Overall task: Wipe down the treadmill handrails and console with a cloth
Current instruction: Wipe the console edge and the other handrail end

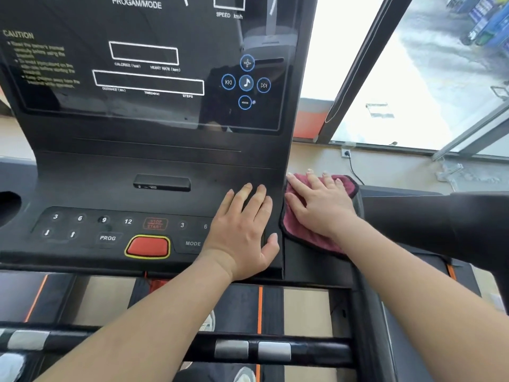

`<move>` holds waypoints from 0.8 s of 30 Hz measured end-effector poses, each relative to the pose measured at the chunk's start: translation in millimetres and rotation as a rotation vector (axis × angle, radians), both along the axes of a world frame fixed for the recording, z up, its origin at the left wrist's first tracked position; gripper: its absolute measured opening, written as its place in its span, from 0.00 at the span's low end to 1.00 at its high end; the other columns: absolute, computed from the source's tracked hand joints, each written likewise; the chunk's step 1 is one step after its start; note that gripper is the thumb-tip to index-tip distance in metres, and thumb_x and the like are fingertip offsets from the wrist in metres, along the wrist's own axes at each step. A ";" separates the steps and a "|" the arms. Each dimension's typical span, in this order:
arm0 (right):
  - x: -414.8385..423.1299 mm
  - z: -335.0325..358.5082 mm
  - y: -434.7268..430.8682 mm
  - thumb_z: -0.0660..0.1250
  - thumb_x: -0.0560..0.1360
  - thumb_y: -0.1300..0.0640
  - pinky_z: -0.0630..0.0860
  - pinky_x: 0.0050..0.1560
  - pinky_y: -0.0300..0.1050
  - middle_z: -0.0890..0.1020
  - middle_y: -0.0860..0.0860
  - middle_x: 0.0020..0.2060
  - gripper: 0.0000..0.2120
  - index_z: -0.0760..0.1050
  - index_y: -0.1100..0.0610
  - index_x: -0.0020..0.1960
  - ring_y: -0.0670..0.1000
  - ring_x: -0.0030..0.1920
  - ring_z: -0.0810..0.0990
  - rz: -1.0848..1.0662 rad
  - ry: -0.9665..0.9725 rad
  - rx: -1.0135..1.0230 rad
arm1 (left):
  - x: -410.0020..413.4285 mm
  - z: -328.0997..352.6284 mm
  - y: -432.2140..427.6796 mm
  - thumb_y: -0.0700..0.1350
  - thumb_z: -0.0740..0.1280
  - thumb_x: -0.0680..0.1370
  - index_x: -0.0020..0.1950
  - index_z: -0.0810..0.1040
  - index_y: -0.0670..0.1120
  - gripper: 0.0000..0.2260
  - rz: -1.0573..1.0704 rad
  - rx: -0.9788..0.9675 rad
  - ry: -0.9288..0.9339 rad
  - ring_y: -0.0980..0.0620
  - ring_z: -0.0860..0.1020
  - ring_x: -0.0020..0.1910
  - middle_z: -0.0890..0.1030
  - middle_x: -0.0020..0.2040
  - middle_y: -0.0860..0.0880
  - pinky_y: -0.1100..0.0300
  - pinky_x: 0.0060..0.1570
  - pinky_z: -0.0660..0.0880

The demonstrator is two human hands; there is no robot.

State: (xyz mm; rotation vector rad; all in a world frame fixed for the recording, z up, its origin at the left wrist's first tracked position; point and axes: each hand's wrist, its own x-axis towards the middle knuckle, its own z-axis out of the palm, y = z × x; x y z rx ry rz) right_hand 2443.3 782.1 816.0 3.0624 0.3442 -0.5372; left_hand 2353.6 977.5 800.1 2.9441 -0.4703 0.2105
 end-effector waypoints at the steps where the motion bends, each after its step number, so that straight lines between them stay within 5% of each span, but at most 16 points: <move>1: -4.5 -0.2 0.0 0.41 0.81 0.32 0.44 0.80 0.62 0.50 0.52 0.83 0.29 0.44 0.35 0.81 0.63 0.82 0.47 0.004 -0.005 0.007 | -0.1 0.1 0.1 0.58 0.62 0.76 0.75 0.73 0.42 0.31 0.000 -0.001 0.000 0.39 0.65 0.77 0.70 0.77 0.43 0.38 0.75 0.62; 8: -120.9 -4.0 -39.6 0.47 0.82 0.36 0.56 0.80 0.60 0.55 0.53 0.81 0.29 0.58 0.42 0.81 0.60 0.82 0.50 0.111 -0.131 0.083 | 0.5 -0.6 0.4 0.58 0.62 0.76 0.74 0.73 0.42 0.31 0.001 -0.007 -0.010 0.39 0.66 0.77 0.70 0.77 0.43 0.38 0.75 0.62; 17: -14.1 -12.1 -4.1 0.36 0.80 0.31 0.41 0.80 0.64 0.46 0.53 0.83 0.30 0.38 0.34 0.80 0.65 0.81 0.43 -0.052 -0.071 -0.018 | 0.7 0.1 0.2 0.58 0.63 0.75 0.74 0.74 0.42 0.31 0.002 -0.009 0.001 0.39 0.66 0.76 0.70 0.77 0.43 0.39 0.75 0.62; 24: -89.8 -8.8 -30.1 0.40 0.82 0.33 0.50 0.81 0.61 0.47 0.55 0.83 0.30 0.46 0.38 0.82 0.62 0.82 0.44 0.058 -0.116 0.002 | 0.7 -2.4 0.3 0.58 0.63 0.76 0.74 0.74 0.42 0.31 0.005 -0.012 -0.017 0.39 0.66 0.77 0.70 0.77 0.43 0.39 0.75 0.62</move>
